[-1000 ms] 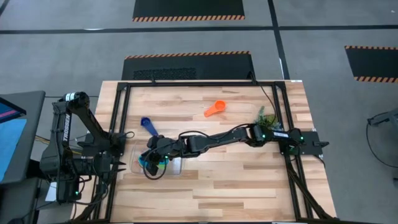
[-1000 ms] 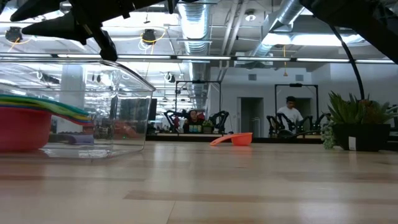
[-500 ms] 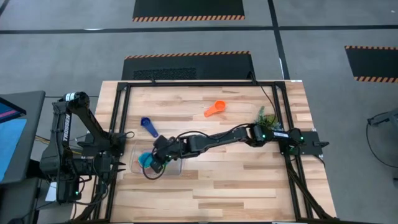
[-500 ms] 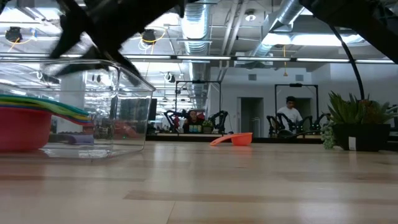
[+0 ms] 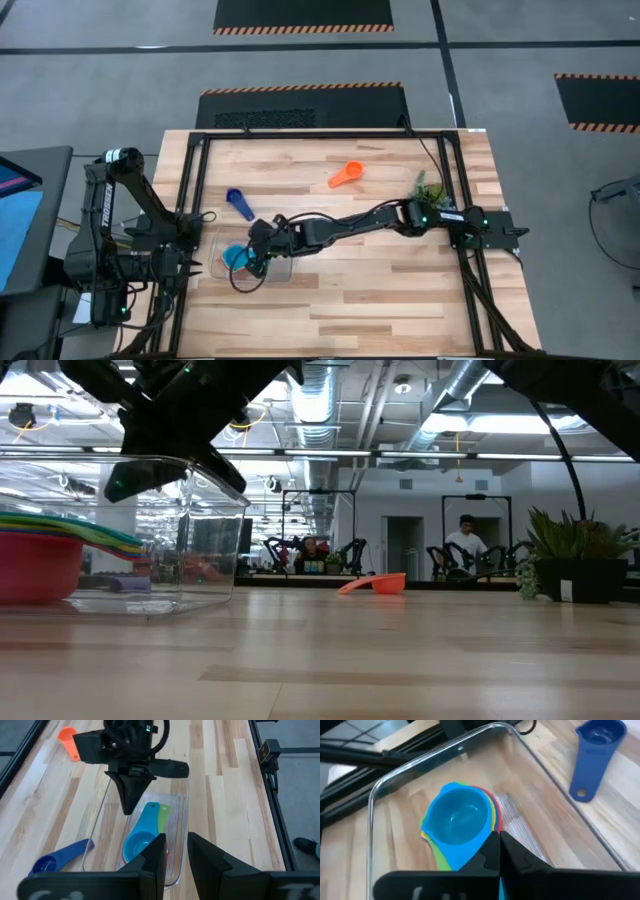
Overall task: Nest measuring cups in basket
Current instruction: Adjust the measuring cups and the transparent bin
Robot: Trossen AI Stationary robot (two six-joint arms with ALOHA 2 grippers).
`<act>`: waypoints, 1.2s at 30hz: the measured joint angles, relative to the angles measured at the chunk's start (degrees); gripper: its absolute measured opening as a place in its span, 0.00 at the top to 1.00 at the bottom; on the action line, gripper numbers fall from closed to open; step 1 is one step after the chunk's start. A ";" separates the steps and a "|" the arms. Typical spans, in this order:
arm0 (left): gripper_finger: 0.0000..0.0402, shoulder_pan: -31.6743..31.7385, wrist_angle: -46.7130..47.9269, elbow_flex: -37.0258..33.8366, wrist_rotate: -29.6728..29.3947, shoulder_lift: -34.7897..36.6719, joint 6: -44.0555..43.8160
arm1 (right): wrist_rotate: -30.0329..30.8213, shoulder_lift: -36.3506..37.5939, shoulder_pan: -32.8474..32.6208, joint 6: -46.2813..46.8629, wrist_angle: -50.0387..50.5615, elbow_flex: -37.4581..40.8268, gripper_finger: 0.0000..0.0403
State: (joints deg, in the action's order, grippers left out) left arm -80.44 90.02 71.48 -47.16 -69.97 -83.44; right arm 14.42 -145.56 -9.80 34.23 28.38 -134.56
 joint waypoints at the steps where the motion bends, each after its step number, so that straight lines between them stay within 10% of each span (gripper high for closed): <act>1: 0.83 -0.01 0.00 0.00 0.00 0.00 -0.02 | -0.20 0.00 0.04 -1.03 -0.13 0.00 0.98; 27: 0.83 1.98 -0.03 0.00 -1.28 0.00 0.73 | -2.33 4.76 -1.61 -6.21 16.88 -0.31 1.00; 36: 0.83 16.50 0.00 0.00 -7.75 0.00 16.85 | 18.49 13.46 -5.20 -6.05 18.80 -0.29 0.99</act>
State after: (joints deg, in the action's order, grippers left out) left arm -63.93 90.02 71.48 -54.90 -69.97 -66.59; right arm 32.91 -132.09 -15.00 28.18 47.18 -134.86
